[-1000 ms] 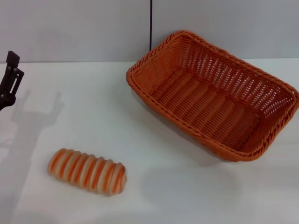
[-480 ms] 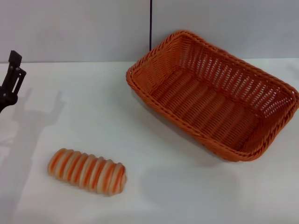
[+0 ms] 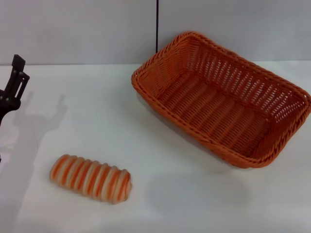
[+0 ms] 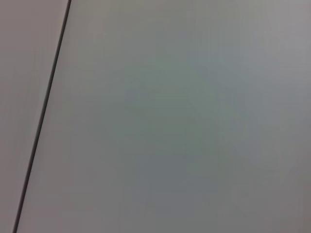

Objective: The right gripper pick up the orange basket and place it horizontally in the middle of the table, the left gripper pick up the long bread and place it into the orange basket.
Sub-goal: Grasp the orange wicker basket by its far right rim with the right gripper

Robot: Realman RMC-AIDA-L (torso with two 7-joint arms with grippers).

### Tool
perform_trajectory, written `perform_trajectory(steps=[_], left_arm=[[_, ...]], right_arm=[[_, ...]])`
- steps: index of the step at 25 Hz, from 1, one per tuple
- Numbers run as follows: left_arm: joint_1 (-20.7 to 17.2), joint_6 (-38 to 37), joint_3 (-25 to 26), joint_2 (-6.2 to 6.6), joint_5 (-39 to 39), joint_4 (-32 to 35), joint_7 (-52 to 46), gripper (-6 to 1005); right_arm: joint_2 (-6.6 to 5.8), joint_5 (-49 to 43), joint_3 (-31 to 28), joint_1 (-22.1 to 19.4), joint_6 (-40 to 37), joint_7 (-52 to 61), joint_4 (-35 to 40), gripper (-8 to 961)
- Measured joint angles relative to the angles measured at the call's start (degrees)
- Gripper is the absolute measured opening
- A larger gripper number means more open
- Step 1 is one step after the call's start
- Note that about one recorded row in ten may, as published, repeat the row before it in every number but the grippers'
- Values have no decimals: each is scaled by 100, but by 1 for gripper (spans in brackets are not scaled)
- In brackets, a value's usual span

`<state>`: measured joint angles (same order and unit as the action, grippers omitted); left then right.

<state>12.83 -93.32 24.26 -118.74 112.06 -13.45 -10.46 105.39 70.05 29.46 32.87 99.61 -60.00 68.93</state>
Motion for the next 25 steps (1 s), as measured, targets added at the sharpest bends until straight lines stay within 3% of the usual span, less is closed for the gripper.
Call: perform_trajectory(steps=[5, 8, 12, 18, 25], left_arm=[[-30, 80, 0, 0, 0, 0, -83, 841], [-32, 110, 0, 0, 0, 0, -192, 841], [-19, 117, -16, 0, 0, 0, -225, 840], [-20, 160, -35, 0, 0, 0, -229, 840], [-17, 196, -36, 0, 0, 0, -229, 841]], right_arm=[[-79, -497, 32, 395, -132, 629, -74, 704], [-219, -1104, 146, 724, -80, 1288, -251, 711], [-388, -1525, 733, 1001, 107, 1704, -513, 717], [-341, -1857, 1368, 998, 167, 1789, -507, 715], [-220, -2350, 1444, 933, 160, 1710, -548, 713]])
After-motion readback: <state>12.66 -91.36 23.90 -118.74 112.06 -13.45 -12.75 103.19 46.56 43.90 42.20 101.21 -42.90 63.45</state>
